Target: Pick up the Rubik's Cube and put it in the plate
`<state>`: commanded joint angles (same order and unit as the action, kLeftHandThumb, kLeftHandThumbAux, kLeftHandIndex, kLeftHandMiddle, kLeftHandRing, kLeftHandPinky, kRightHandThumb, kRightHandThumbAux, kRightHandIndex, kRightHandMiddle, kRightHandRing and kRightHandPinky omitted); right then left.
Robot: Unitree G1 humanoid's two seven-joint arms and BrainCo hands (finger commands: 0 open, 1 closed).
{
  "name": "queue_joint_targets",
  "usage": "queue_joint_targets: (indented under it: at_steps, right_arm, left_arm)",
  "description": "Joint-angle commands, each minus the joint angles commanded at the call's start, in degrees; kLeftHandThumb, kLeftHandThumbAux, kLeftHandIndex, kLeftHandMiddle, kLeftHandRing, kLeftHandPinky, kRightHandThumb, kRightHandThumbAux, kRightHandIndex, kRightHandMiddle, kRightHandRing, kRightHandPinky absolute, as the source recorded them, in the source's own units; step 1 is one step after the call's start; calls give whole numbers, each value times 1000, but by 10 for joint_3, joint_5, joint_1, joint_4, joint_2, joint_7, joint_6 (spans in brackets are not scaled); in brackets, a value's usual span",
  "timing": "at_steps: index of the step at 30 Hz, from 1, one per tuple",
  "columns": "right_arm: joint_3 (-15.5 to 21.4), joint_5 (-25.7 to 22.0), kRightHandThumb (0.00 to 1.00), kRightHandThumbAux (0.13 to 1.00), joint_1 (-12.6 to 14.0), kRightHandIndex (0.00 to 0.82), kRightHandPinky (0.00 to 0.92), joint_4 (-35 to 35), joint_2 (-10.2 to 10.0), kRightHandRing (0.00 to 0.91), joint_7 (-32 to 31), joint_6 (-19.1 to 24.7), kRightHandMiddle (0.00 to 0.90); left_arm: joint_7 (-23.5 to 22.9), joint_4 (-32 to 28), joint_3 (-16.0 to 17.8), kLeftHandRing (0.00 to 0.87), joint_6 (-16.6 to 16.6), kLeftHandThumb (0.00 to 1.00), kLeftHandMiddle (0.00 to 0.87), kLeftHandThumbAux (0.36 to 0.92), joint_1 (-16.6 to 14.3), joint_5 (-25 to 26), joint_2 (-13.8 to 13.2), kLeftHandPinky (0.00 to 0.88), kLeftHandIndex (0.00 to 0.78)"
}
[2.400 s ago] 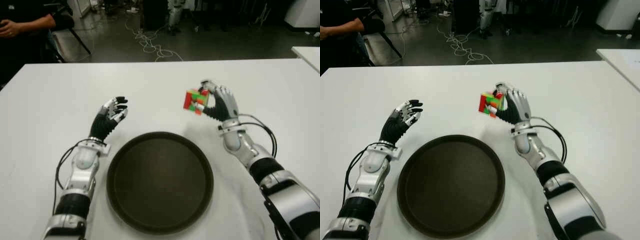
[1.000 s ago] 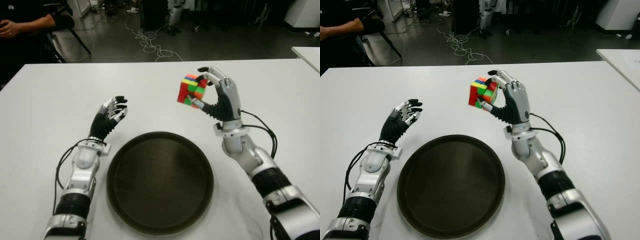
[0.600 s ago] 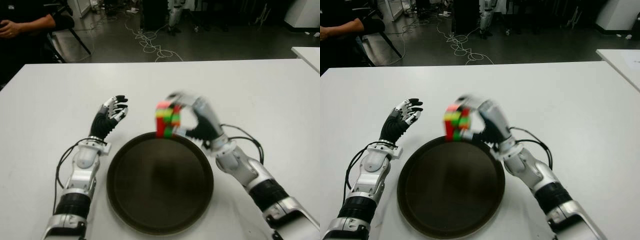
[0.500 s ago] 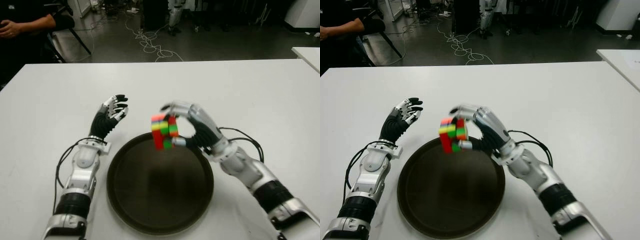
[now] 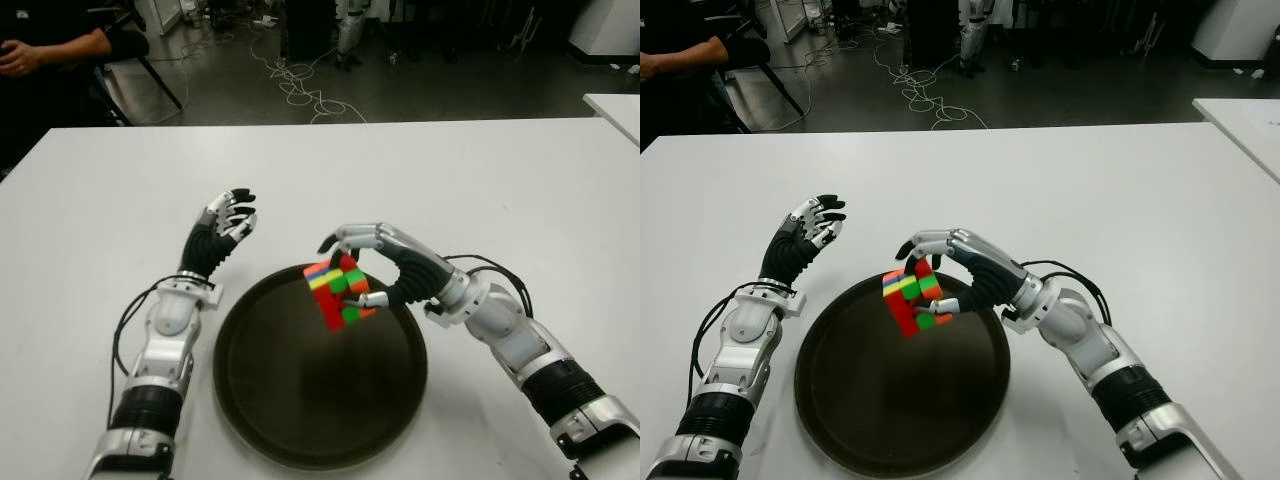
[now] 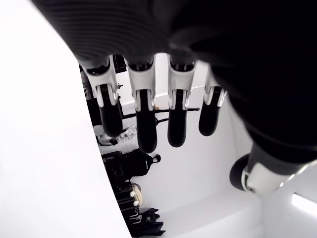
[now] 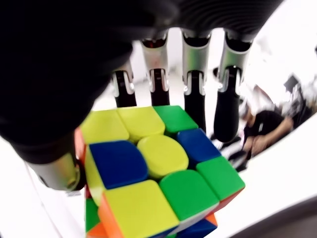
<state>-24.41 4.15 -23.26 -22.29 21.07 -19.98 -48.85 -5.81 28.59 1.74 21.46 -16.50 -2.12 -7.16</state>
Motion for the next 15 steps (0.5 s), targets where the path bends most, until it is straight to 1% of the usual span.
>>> queue_joint_targets:
  at_steps: [3,5,15]
  right_arm:
    - [8,-1,687,732,1,423,646,4,-1,648,-23,6,606]
    - [13,0,687,732,2,423,644,5,-3,644,-32,8,602]
    - [32,13,687,732,6,423,650,9,-9,640,-56,14,590]
  left_arm:
    - [-1,-1,-1,234,-2,209,240,563,0,0,0,196,213]
    - [-1,-2,-1,234,-1,209,241,569,0,0,0,190,219]
    - [0,-4,0,226,-1,221,244,580,2,4,3,177,232]
